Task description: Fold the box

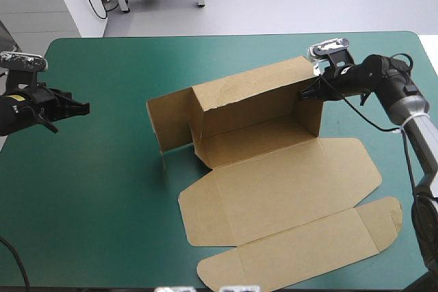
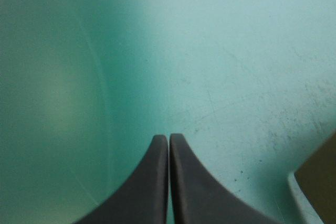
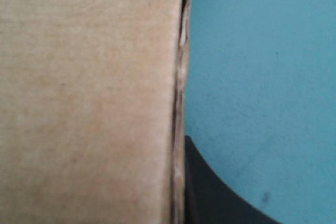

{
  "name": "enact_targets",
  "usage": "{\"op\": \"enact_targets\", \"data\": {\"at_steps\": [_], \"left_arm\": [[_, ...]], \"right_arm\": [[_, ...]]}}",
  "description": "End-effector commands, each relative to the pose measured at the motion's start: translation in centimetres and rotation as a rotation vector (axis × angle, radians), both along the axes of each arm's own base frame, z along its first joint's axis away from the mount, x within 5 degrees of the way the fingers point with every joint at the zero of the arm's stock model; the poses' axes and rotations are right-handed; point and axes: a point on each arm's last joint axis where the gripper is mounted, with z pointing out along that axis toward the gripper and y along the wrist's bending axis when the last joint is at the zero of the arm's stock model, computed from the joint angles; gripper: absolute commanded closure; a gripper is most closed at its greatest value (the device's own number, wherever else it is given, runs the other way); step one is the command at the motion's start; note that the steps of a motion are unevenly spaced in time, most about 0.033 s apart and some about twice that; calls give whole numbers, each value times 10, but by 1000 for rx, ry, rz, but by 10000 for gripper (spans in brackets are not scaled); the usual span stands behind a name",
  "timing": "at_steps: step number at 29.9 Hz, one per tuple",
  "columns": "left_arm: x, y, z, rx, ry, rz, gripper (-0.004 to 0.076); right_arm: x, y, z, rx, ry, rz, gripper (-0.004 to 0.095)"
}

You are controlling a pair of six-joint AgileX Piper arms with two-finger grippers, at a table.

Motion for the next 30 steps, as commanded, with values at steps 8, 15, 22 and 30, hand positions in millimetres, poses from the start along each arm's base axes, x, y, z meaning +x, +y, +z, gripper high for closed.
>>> {"op": "enact_targets", "data": {"at_steps": [8, 15, 22, 30], "left_arm": [[-4, -1, 10, 13, -79, 6, 731], [-4, -2, 9, -2, -80, 5, 731], [-4, -3, 10, -16, -83, 3, 731], [-4, -3, 10, -18, -84, 3, 731]], "right_arm": [[-6, -7, 67, 10, 135, -96, 908], [-1, 4, 69, 33, 172, -129, 908], [-2, 23, 65, 2, 184, -110, 908], [-23, 20, 53, -13, 251, -154, 908]]}}
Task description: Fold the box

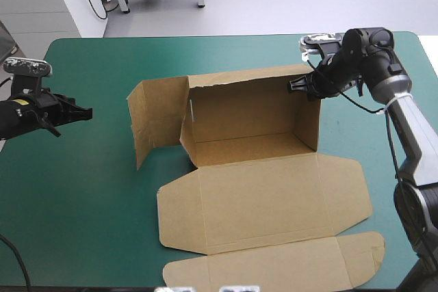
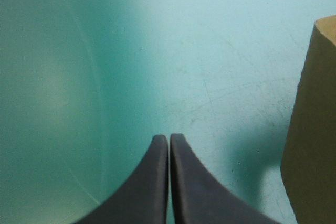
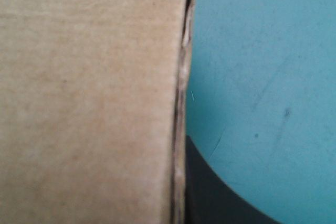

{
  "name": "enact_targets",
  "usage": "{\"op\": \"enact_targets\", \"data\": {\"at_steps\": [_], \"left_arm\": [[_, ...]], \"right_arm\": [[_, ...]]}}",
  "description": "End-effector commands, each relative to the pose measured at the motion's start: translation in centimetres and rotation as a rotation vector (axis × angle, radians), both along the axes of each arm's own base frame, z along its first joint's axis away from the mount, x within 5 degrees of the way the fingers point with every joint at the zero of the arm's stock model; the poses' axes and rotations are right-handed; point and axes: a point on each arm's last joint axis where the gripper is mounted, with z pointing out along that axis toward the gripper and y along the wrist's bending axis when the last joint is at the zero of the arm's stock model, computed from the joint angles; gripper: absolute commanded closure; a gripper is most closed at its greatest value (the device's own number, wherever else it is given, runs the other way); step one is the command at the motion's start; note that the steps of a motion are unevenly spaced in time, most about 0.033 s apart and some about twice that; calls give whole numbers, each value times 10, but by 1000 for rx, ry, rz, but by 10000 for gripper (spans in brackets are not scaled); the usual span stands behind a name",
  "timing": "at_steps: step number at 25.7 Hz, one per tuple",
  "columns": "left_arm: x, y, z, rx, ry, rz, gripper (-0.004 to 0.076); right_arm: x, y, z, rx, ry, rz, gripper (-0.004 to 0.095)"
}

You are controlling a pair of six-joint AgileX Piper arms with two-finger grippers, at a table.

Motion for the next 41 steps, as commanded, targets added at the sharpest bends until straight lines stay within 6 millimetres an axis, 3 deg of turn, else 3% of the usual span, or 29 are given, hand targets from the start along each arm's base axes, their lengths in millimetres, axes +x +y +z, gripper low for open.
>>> {"op": "enact_targets", "data": {"at_steps": [1, 5, 11, 21, 31, 33, 35, 39, 41], "left_arm": [[-4, -2, 20, -19, -110, 16, 731], [-4, -2, 20, -21, -110, 16, 731], [-4, -2, 20, -21, -110, 16, 731], [-4, -2, 21, -20, -116, 18, 731], [-2, 0, 24, -13, -156, 36, 731], [-2, 0, 24, -13, -156, 36, 731], [-2, 0, 24, -13, -156, 36, 731], [-1, 0, 25, -11, -167, 41, 731], [-1, 0, 24, -11, -164, 40, 731]], "right_arm": [[-28, -6, 18, 8, -22, -21, 908], [-39, -8, 9, 0, 13, -18, 908], [-35, -9, 5, -26, 18, -14, 908], [8, 0, -30, -11, 54, -24, 909], [38, 6, -30, 18, 16, -46, 907], [41, 7, -35, 5, 29, -22, 851], [43, 7, -35, 6, 21, -22, 712], [46, 7, -18, 33, -42, -41, 275], [43, 7, -3, 42, -41, -61, 192]]}}
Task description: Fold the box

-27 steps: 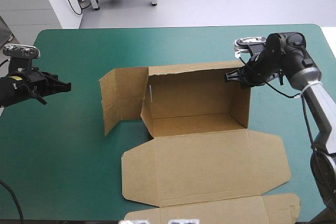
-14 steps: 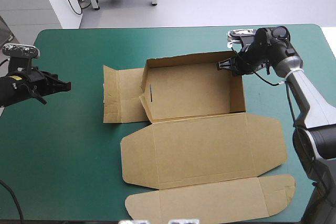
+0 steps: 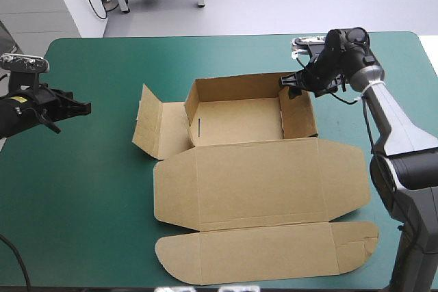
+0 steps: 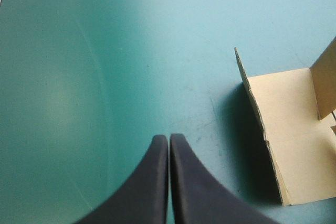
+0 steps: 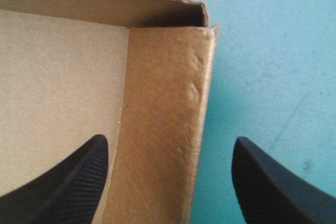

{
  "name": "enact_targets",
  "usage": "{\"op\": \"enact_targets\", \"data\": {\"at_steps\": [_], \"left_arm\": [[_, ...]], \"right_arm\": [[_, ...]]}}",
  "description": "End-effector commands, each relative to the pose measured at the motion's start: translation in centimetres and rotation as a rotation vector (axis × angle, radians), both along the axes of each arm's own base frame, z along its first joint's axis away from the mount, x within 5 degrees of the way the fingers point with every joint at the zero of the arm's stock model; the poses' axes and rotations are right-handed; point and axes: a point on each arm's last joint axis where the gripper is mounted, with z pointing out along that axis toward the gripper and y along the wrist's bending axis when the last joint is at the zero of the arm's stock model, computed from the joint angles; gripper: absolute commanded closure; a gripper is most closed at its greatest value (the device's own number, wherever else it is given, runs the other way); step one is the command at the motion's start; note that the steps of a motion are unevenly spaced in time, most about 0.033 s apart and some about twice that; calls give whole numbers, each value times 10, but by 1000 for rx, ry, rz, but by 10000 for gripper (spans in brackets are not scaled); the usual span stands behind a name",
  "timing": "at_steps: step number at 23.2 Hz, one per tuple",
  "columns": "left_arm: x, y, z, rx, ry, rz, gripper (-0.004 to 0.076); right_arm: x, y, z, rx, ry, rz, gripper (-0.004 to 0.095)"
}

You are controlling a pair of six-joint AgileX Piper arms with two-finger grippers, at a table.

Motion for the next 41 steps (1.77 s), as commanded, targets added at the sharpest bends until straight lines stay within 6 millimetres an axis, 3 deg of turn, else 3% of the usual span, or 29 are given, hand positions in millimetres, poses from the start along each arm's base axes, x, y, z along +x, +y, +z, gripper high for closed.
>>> {"op": "enact_targets", "data": {"at_steps": [1, 4, 8, 19, 26, 28, 30, 31, 32, 36, 41], "left_arm": [[-4, -1, 20, -9, -111, 19, 731], [-4, -2, 20, -9, -109, 18, 731], [-5, -3, 19, -11, -95, 10, 731], [-6, -3, 18, -14, -81, 4, 731], [-6, -3, 18, -8, -76, 2, 731], [-6, -3, 18, -2, -75, 3, 731], [-6, -3, 18, -1, -74, 3, 731], [-6, -3, 18, -1, -74, 3, 731], [-6, -3, 18, -1, -74, 3, 731], [-4, -2, 16, -3, -66, 3, 731], [3, -1, 6, -14, -12, -8, 731]], "right_arm": [[-11, -2, 52, 32, -117, -15, 190], [-18, -3, 55, 40, -109, -24, 191], [-24, -5, 40, 35, -45, -49, 191], [-8, 0, -7, 34, 82, -53, 237], [-8, 0, -11, 28, 89, -43, 317], [-10, 0, -16, 24, 110, -43, 409], [-14, -1, -29, 15, 156, -44, 637], [-17, -1, -38, 5, 186, -25, 819], [-19, -1, -42, 2, 198, -6, 914], [-22, -2, -36, 2, 185, -5, 915], [-29, -6, -5, -16, 93, 13, 915]]}}
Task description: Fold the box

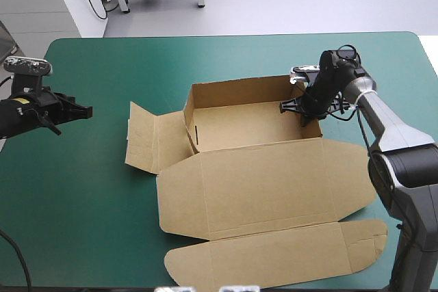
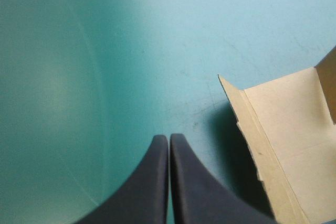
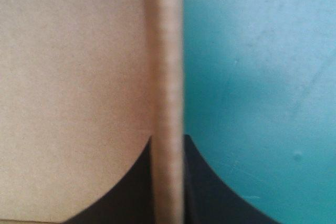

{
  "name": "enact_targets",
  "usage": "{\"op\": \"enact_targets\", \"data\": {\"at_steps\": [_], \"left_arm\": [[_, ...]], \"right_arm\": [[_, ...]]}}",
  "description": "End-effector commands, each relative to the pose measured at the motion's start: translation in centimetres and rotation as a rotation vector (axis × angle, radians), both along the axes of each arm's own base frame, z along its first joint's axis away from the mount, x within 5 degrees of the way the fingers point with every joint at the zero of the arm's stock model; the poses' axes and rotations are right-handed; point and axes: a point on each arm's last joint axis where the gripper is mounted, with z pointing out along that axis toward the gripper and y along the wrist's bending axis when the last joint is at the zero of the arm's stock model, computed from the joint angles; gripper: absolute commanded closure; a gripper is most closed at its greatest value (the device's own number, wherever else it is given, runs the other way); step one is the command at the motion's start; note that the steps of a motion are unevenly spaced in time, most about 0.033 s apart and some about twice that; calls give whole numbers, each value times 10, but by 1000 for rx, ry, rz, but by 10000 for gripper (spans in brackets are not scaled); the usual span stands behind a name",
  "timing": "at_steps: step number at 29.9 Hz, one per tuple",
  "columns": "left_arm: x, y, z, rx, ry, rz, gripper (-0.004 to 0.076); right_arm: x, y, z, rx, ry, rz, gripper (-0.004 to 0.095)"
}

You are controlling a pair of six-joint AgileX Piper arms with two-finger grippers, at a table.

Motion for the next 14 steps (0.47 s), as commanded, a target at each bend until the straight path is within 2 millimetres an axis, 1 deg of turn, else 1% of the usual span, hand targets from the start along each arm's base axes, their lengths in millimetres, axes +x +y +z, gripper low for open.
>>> {"op": "enact_targets", "data": {"at_steps": [1, 4, 6, 14], "left_arm": [[2, -1, 12, -18, -58, 5, 731], [6, -1, 7, -21, -41, 5, 731], [9, 0, 3, -21, -34, 8, 731], [28, 4, -17, -40, 25, 6, 731]], "right_arm": [[-16, -4, 56, 10, -120, 28, 915], [-22, -5, 71, 3, -169, 73, 915], [-25, -5, 78, -5, -193, 122, 915], [-31, -4, 88, 19, -220, 145, 929]]}}
